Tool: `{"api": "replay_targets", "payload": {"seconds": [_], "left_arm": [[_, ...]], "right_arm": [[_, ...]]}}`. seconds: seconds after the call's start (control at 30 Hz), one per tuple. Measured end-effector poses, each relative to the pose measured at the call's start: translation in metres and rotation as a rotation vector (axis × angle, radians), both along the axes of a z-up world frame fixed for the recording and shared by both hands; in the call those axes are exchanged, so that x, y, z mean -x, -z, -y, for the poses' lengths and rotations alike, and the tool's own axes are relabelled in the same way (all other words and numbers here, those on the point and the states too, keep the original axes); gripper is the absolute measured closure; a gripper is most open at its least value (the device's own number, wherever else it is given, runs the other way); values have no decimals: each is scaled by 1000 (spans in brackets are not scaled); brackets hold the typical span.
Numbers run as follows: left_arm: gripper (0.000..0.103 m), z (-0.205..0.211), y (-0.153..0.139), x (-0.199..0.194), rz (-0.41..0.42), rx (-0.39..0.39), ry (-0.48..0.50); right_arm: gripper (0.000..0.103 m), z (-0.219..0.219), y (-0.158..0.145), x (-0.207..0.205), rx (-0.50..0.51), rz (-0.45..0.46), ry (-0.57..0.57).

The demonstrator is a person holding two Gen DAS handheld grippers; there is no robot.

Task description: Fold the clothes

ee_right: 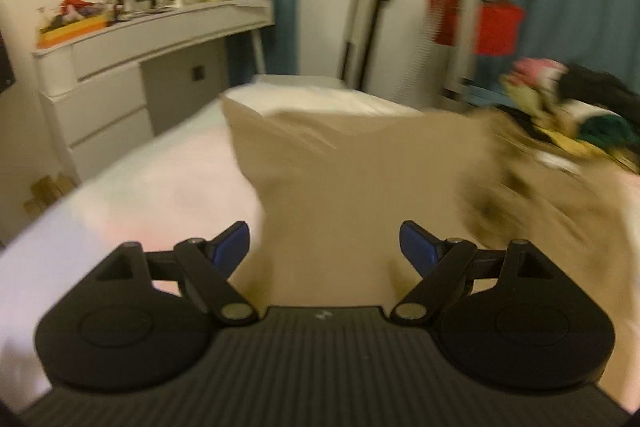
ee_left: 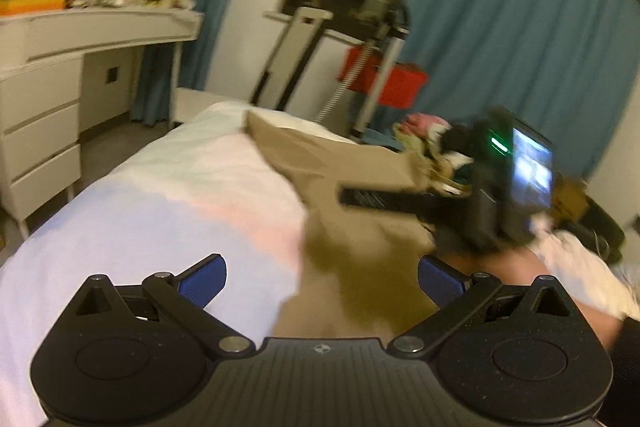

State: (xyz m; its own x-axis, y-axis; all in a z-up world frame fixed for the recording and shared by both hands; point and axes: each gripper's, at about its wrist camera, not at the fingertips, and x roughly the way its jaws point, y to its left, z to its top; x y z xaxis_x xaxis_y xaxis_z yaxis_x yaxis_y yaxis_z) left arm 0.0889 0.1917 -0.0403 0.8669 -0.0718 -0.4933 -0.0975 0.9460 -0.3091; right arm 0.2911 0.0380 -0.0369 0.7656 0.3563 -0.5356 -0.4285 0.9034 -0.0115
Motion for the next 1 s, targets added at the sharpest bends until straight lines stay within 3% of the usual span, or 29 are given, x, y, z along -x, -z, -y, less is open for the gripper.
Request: {"api": "replay_targets", "payload": {"seconds": [0.13, 0.37, 0.4, 0.47, 0.5, 0.53, 0.67, 0.73, 0.9, 1.0], "left_arm": [[0, -12, 12, -11, -11, -41, -80], [0, -23, 30, -27, -50, 8, -97], [0, -25, 31, -28, -51, 14, -98], [0, -26, 32, -28, -48, 28, -104], [0, -26, 33, -27, -46, 34, -108], [0, -26, 34, -25, -45, 43, -112], [0, -31, 30, -14, 0, 148, -112], [0, -29, 22, -4, 55, 142, -108], [0, -18, 2, 23, 165, 176, -67], [0, -5, -1, 35, 180, 225, -48]], "right_arm": [[19, -59, 8, -57, -4, 19, -32], [26, -107, 29, -115, -17, 21, -30], [31, -110, 32, -121, -25, 14, -26], [54, -111, 36, -128, -15, 10, -25], [83, -111, 35, -129, 0, 10, -17], [94, -111, 34, -130, 15, 10, -8], [97, -93, 9, -125, -36, 60, 15], [97, -74, -9, -119, -59, 95, 41], [97, 8, -54, -96, -159, 219, 175], [97, 73, -61, -83, -294, 263, 288]]}}
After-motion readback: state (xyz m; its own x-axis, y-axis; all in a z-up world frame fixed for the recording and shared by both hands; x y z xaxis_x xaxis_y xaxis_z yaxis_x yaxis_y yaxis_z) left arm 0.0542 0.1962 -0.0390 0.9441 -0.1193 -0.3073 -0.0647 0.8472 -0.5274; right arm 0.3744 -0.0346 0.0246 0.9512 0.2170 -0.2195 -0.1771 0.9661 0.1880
